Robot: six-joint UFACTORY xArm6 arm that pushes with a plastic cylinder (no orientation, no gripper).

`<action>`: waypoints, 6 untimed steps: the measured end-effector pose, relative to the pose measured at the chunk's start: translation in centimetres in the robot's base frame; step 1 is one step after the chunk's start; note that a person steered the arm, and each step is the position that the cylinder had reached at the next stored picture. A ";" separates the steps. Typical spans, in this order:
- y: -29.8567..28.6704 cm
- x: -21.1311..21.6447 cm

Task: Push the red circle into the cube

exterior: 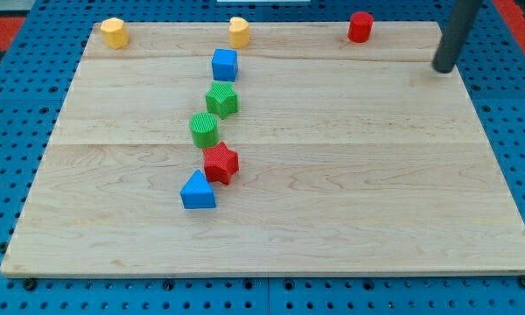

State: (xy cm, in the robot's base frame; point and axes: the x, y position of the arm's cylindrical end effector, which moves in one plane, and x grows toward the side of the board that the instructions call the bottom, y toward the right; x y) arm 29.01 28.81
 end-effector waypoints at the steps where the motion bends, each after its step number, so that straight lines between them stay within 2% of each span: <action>1: 2.6 -6.4; 2: 1.3 -9.8; 4: -8.6 -9.8; 5: -16.5 -8.5; 6: -26.1 -4.9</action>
